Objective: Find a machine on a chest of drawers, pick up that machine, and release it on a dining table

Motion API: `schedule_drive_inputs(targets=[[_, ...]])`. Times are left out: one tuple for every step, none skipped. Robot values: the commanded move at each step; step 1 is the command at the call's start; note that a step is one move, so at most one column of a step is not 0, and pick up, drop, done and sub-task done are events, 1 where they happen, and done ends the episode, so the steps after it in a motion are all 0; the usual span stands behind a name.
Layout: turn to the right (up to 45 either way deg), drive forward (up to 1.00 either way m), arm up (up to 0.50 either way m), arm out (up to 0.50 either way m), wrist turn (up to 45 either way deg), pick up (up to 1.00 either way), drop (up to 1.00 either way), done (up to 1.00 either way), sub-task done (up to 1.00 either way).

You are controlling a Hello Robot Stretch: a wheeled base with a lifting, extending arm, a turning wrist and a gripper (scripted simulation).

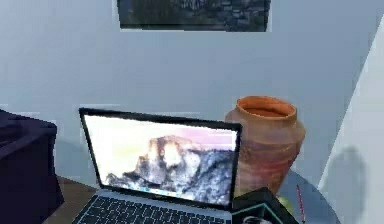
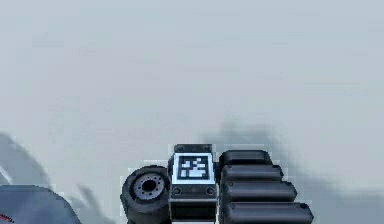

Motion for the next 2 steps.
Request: schedule_drive_inputs(targets=[[-21.0,0.0,0.0,0.0,0.0,0.0,0.0,0.0,0.0],[0.0,0.05,0.0,0.0,0.0,0.0,0.0,0.0,0.0]])
